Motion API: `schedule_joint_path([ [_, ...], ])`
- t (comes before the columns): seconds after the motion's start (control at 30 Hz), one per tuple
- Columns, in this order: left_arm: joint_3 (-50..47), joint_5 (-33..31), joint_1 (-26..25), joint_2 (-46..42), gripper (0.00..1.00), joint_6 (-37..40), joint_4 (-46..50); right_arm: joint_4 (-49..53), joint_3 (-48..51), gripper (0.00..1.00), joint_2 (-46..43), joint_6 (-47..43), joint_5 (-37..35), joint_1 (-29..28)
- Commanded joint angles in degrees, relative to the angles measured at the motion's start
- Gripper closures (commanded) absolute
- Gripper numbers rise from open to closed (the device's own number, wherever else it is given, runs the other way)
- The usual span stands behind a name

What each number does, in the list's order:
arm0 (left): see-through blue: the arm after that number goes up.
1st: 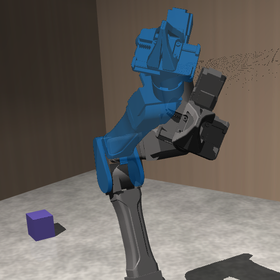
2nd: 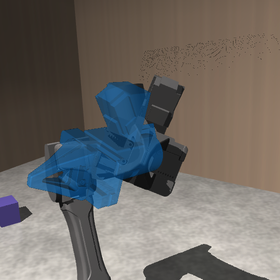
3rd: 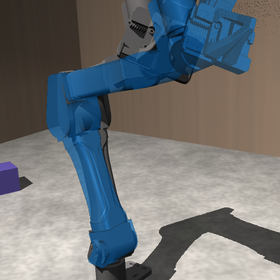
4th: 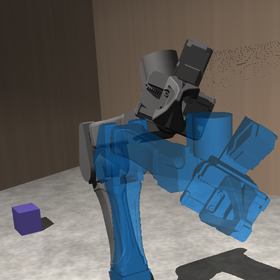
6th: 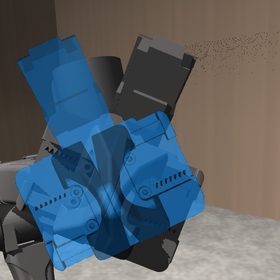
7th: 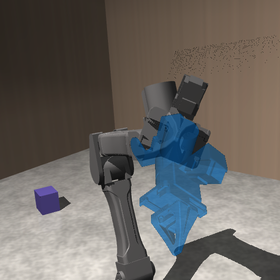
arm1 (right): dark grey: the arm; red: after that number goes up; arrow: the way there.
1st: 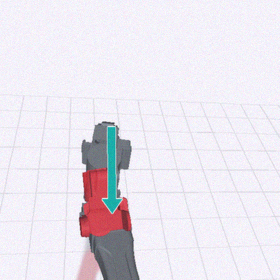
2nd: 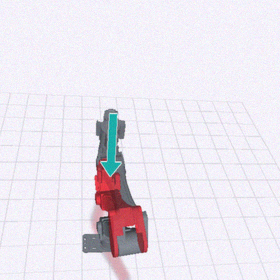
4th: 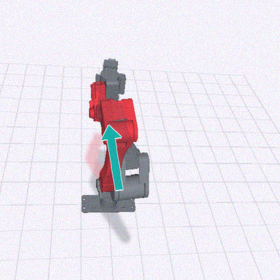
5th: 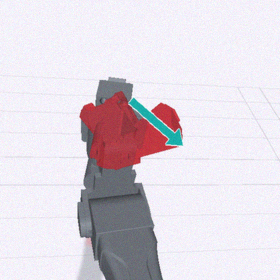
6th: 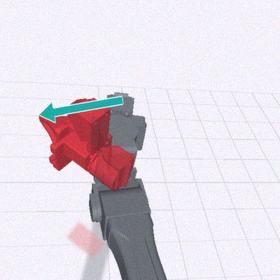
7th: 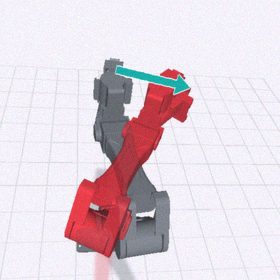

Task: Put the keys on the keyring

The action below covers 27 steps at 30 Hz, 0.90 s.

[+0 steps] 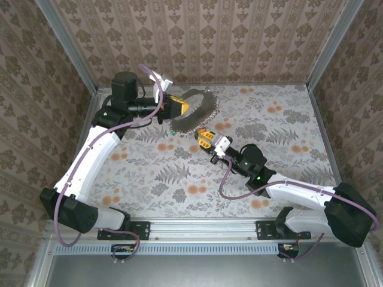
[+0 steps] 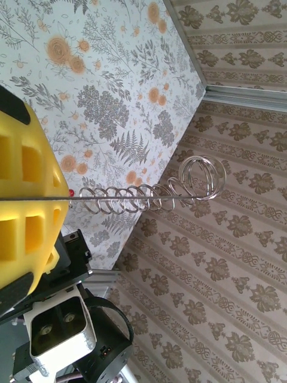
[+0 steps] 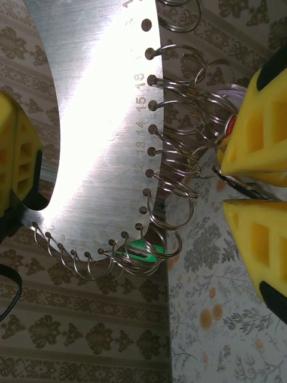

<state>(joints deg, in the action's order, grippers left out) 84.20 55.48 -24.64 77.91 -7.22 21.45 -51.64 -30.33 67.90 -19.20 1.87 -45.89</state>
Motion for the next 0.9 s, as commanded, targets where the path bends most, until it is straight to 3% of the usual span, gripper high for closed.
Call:
schedule_joint_path([
  [0.0,2.08,1.05,0.3,-0.28,1.0,1.31,-0.8,-2.04,-1.65,0.82,-0.19,-0.15,-0.43,-0.42],
  [0.87,1.8,1.07,0.29,-0.48,1.0,0.63,-1.09,-7.51,-3.69,0.81,3.82,0.17,-4.09,-0.94],
])
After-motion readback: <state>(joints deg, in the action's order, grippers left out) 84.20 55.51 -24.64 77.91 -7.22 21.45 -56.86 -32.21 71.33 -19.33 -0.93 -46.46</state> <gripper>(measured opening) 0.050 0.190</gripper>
